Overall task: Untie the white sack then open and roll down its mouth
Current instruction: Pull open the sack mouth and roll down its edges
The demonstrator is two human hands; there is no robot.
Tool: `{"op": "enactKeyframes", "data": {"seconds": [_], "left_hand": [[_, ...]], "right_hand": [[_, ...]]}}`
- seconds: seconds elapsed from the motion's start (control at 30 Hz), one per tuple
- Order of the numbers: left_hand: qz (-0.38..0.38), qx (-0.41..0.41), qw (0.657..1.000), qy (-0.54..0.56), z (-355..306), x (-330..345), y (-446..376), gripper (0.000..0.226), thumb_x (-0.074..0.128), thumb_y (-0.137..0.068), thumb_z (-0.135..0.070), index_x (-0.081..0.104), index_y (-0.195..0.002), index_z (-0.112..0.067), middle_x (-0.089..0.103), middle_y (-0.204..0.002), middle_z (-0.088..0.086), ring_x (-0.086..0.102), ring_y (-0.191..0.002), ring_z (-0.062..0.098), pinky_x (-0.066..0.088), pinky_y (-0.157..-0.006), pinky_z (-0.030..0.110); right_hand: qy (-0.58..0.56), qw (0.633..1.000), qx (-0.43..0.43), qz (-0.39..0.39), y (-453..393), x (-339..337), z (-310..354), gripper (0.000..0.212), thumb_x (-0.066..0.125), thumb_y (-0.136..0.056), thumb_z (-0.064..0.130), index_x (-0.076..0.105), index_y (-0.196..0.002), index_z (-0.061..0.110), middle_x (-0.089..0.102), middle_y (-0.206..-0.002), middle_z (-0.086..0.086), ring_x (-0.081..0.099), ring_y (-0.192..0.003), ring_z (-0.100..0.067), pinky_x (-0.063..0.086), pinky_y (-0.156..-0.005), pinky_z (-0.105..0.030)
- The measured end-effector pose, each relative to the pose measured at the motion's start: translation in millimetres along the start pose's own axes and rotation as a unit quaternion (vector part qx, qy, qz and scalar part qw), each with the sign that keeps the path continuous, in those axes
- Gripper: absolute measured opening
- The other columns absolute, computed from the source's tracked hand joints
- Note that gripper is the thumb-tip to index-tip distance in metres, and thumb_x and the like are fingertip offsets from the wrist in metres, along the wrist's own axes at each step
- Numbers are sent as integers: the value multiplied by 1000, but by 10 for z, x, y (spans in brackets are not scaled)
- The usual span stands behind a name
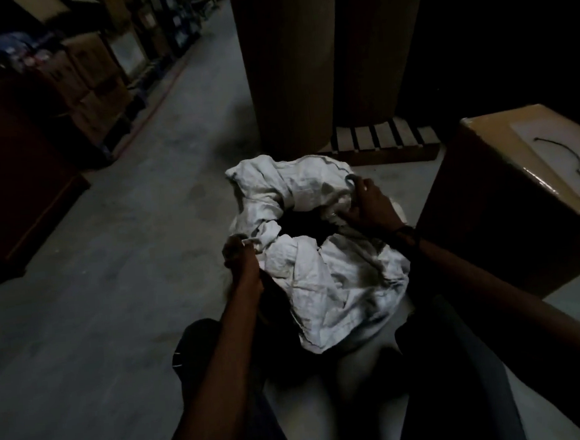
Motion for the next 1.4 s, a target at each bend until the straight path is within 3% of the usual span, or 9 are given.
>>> {"op": "enactKeyframes", "data": {"seconds": [0.17,0.27,0.43,0.6,0.7,0.93,1.17,1.3,1.4], "left_hand": [[-197,145,943,-228,-152,-75,351,33,54,-94,-19,49,-124,-9,40,-132,25,54,-110,48,50,-94,49],[-193,153,924,-293,-138,9,340,44,55,-95,-30,48,-133,-10,37,-137,21,45,-123,45,45,-95,52],[-133,133,933,-306,-146,350,197,108,60,-86,-62,-3,-160,-16,32,-159,21,26,-148,42,22,-116,65],[-107,195,934,-280,-250,705,-45,120,74,-74,-59,4,-160,-15,18,-165,21,18,-153,39,21,-122,57],[-129,205,922,-301,-316,902,-110,123,71,-62,-63,6,-159,-25,13,-163,25,17,-150,45,21,-119,62],[-126,354,827,-419,-443,1133,-261,95,63,-71,-56,17,-154,-50,-2,-167,13,8,-153,44,22,-115,70],[-20,424,835,-349,-248,1110,-634,99,76,-64,-40,31,-153,-34,3,-165,12,14,-151,37,31,-119,51],[67,389,864,-312,-243,1109,-774,115,84,-62,-33,20,-157,-31,-2,-166,11,18,-152,27,13,-108,-3],[99,387,865,-305,-260,1028,-906,123,84,-53,-41,17,-156,-34,11,-163,12,18,-152,22,22,-118,17]], "right_hand": [[53,996,-70,-1,126,174,-44,58,64,-95,16,41,-148,18,43,-137,-17,63,-72,-37,40,-51,-33],[77,990,-116,-29,67,230,-80,49,63,-95,13,46,-141,22,38,-138,-16,60,-74,-29,41,-49,-32],[90,990,-94,-45,-31,133,41,44,46,-106,33,48,-144,11,48,-138,0,51,-119,-18,43,-102,-37],[178,980,-49,70,-271,398,41,77,67,-88,24,38,-154,-3,54,-138,-26,55,-122,-46,41,-100,-53],[134,988,-17,79,-365,524,108,72,42,-98,22,18,-162,-2,52,-139,-28,54,-118,-48,41,-92,-55],[50,996,-66,11,-646,784,1,76,38,-91,38,40,-154,-3,63,-123,-27,62,-98,-46,49,-78,-51],[55,994,-86,44,-722,917,-112,57,52,-102,43,45,-149,13,54,-135,-16,55,-117,-40,46,-86,-48],[42,996,-65,35,-781,925,-101,47,46,-105,40,53,-139,9,64,-125,-16,58,-114,-39,48,-82,-48],[-19,999,-27,32,-735,951,-134,39,46,-109,38,53,-135,9,69,-111,-14,62,-107,-35,43,-76,-41]]}}
Point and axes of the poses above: each hand's wrist, its own y-axis away from the middle knuckle, its own x-axis out of the palm, z = x × y, the point moved 4 cm from there along -y, towards the middle knuckle
